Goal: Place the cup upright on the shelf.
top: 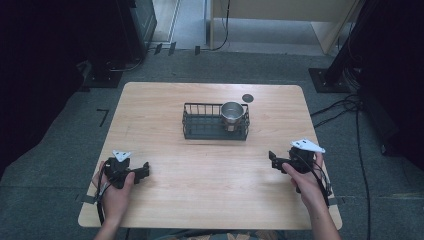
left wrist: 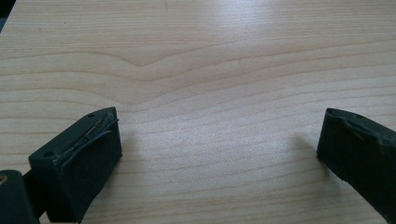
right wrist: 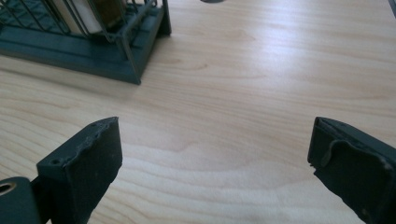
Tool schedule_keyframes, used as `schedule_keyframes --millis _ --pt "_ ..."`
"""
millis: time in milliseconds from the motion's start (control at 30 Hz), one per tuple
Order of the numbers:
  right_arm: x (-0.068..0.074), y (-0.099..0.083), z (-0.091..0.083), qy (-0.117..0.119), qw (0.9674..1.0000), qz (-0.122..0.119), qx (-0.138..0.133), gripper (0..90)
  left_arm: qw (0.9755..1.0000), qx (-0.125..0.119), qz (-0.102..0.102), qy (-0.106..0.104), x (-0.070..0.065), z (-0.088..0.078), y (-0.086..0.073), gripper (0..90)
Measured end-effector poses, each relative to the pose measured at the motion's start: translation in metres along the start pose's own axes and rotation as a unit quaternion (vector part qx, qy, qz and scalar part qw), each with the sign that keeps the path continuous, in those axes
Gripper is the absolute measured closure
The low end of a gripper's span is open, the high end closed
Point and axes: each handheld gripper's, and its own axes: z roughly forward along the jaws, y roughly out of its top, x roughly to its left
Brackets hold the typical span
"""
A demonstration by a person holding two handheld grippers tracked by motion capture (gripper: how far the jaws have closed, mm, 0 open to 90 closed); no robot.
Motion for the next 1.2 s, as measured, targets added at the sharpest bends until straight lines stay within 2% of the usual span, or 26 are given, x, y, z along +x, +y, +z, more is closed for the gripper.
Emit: schedule_keyframes --millis 200,633,1033,1200 --pt "-0.008 -0.016 -0.002 -0.007 0.9999 0.006 0.012 3.2 1.0 0.0 0.0 0.0 0.0 0.0 0.0 0.0" --pt "-0.034 -0.051 -0.011 -0.042 0.9981 0.023 0.039 4.0 1.0 0.0 0.0 0.0 0.0 0.0 0.0 0.0" --pt "-0.046 -0.073 -0.019 -0.07 0.9953 0.023 0.063 3.6 1.0 0.0 0.0 0.0 0.0 0.0 0.0 0.0" --pt "-0.052 -0.077 -0.025 -0.076 0.9947 0.028 0.063 3.3 1.0 0.0 0.0 0.0 0.0 0.0 0.0 0.0"
